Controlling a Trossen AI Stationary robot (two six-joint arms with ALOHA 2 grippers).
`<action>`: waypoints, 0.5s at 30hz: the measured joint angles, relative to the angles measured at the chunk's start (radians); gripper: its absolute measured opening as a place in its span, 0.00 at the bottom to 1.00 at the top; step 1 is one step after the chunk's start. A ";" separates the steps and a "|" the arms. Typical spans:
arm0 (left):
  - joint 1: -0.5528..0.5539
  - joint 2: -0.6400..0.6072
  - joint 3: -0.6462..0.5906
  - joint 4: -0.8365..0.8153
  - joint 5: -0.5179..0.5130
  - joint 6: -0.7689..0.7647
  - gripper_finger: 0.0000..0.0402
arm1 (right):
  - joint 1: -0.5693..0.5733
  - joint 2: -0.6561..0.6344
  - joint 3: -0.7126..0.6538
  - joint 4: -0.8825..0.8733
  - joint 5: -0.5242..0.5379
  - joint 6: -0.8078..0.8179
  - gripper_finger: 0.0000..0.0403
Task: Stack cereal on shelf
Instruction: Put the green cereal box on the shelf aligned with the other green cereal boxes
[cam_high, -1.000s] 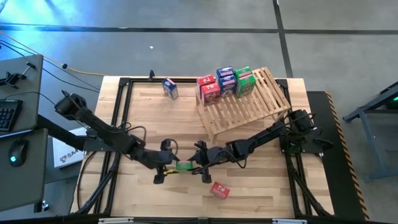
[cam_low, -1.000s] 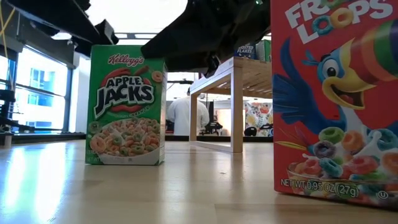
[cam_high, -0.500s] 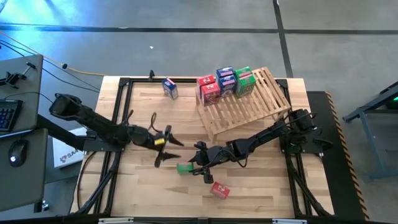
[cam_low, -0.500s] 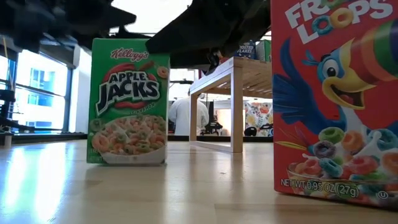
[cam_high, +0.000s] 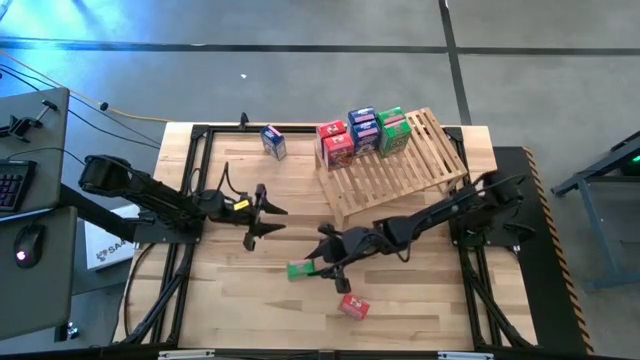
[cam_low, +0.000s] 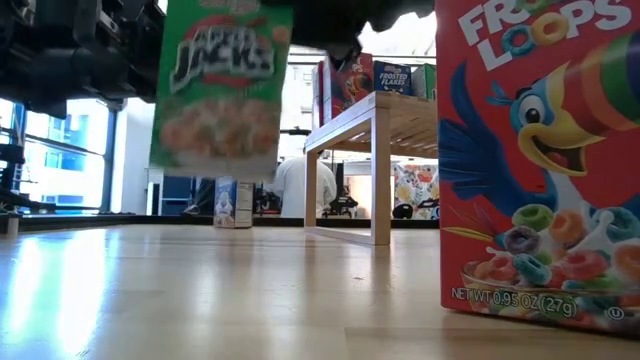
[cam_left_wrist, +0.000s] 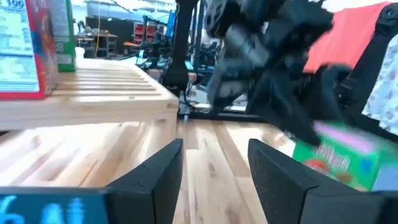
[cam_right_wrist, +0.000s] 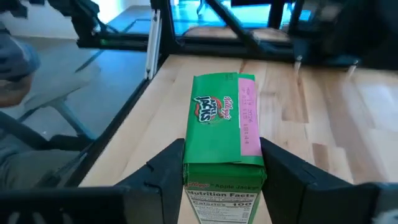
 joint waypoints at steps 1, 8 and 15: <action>0.004 0.001 -0.003 0.000 0.000 0.000 0.42 | 0.000 -0.017 0.000 -0.014 0.007 0.000 0.39; 0.004 0.000 -0.014 -0.003 0.007 0.000 0.37 | 0.004 -0.224 0.000 -0.218 0.025 -0.057 0.39; 0.004 0.000 -0.014 -0.008 0.012 0.006 0.34 | -0.013 -0.603 0.000 -0.562 0.062 -0.166 0.39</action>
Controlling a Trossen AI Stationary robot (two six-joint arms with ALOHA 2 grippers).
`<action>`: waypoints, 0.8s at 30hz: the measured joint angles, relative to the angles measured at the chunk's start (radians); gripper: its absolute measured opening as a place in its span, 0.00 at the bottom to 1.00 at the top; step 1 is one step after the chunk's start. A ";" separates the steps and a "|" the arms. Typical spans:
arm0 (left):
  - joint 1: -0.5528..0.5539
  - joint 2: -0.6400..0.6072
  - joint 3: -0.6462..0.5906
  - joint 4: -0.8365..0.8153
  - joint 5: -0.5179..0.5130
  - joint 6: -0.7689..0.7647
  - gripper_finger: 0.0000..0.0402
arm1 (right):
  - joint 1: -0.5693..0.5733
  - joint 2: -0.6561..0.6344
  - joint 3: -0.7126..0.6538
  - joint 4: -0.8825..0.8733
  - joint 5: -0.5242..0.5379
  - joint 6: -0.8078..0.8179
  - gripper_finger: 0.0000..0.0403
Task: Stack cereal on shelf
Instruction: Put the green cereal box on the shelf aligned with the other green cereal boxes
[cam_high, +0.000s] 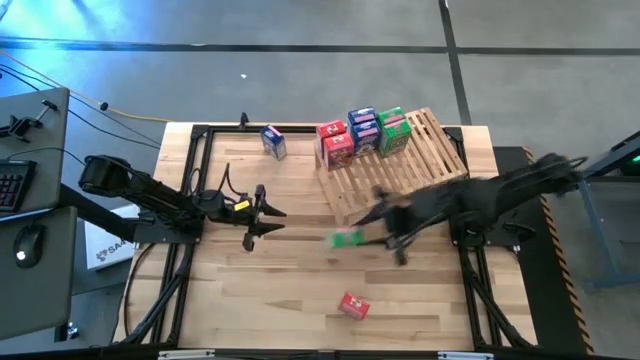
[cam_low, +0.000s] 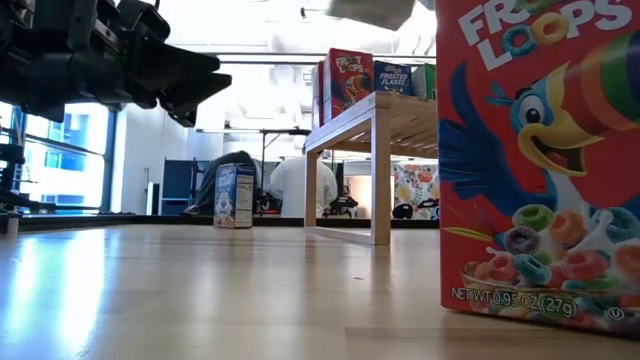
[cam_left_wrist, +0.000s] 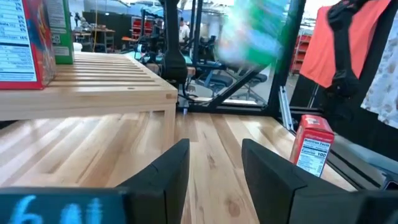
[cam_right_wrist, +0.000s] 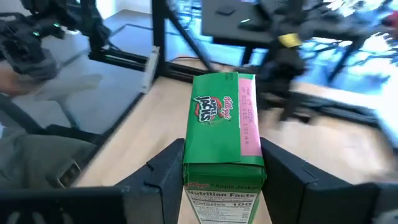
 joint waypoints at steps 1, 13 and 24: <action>0.000 0.000 0.000 0.000 0.000 0.001 0.34 | -0.010 -0.055 0.000 -0.056 0.015 -0.018 0.39; 0.000 0.000 0.000 0.000 0.000 0.003 0.30 | -0.298 -0.469 0.000 -0.575 0.216 -0.094 0.37; 0.000 0.000 0.000 -0.001 0.000 0.003 0.30 | -0.523 -0.445 -0.114 -0.521 0.010 -0.176 0.35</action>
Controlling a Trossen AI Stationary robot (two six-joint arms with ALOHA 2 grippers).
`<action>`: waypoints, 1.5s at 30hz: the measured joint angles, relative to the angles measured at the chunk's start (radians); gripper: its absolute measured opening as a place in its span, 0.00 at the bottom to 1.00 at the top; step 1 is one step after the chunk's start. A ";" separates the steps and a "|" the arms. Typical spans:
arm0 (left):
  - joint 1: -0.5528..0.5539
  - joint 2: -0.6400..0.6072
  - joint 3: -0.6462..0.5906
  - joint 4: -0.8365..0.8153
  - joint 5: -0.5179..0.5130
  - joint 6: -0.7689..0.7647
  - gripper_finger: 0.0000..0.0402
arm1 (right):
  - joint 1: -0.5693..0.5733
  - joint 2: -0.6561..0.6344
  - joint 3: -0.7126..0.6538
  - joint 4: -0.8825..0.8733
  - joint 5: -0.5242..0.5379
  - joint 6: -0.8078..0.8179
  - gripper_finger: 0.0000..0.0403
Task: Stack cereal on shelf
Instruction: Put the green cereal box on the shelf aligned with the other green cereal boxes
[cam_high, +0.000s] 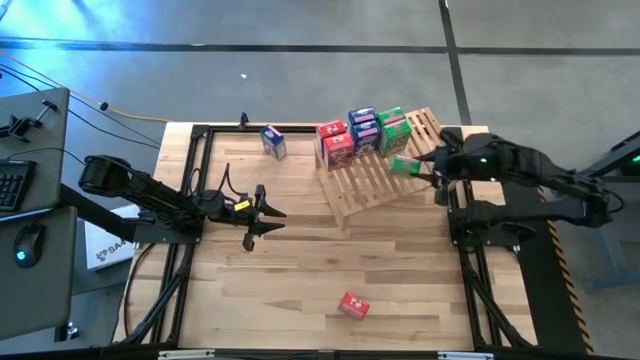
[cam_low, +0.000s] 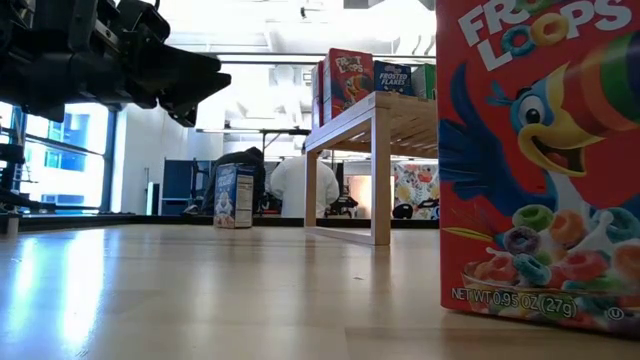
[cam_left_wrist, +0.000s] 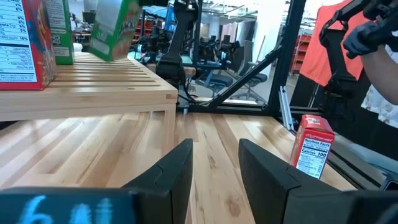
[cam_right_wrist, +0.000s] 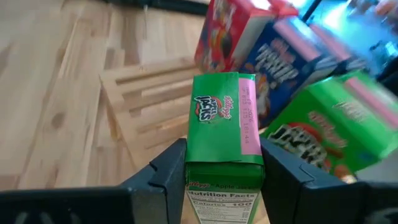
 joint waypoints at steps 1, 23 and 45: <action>0.000 0.000 0.000 -0.002 0.000 0.000 0.30 | -0.012 0.007 -0.001 -0.001 -0.015 -0.002 0.35; 0.000 0.000 0.000 -0.023 0.000 0.000 0.30 | -0.109 0.108 0.000 0.097 0.005 -0.017 0.51; -0.002 0.000 0.050 -0.190 -0.124 0.008 0.29 | 0.012 0.061 -0.012 -0.052 0.217 0.220 0.35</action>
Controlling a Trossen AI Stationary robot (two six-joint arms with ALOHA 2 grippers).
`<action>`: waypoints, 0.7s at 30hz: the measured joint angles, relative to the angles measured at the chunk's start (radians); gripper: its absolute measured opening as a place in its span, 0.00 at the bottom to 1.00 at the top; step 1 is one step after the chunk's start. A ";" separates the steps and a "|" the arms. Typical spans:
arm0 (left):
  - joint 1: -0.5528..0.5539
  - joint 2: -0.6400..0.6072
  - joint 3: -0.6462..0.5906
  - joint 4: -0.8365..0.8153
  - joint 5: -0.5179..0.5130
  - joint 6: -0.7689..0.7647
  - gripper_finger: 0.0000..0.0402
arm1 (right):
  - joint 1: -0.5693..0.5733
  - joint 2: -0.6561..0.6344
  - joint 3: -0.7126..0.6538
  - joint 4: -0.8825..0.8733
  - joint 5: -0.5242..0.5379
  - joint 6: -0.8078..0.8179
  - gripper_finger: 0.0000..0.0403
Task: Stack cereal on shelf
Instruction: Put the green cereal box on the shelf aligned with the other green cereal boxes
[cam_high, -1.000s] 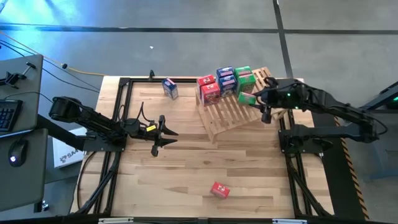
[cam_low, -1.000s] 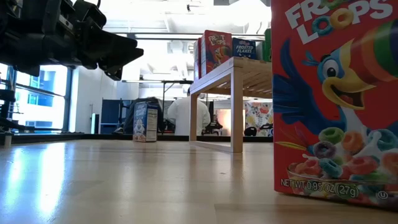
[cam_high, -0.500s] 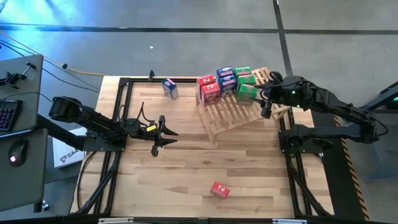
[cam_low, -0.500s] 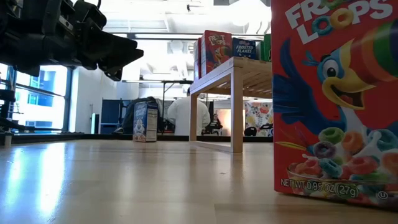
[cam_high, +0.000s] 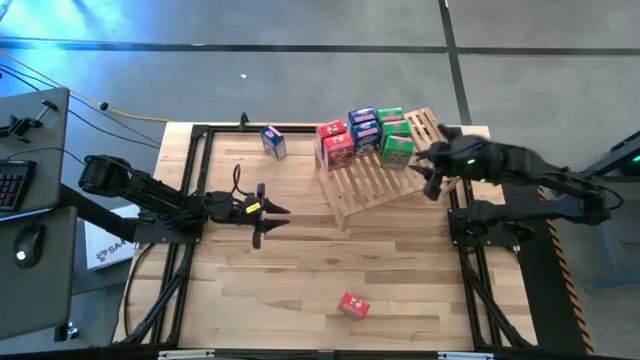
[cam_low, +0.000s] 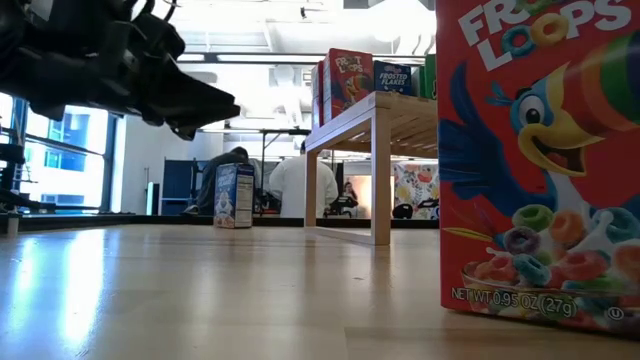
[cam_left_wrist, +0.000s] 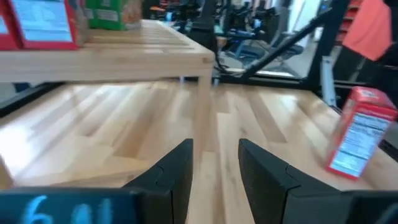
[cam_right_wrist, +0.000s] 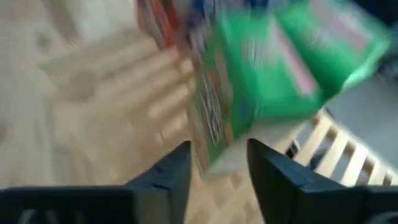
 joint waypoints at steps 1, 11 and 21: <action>0.000 0.000 0.007 -0.001 -0.009 0.006 0.29 | 0.004 0.004 -0.028 -0.002 0.020 0.013 0.31; 0.003 0.000 0.037 -0.014 -0.081 0.021 0.15 | 0.004 0.004 -0.168 0.132 0.110 0.030 0.05; 0.044 0.000 0.037 -0.014 -0.101 0.009 0.05 | 0.004 0.004 -0.169 0.197 0.160 0.035 0.05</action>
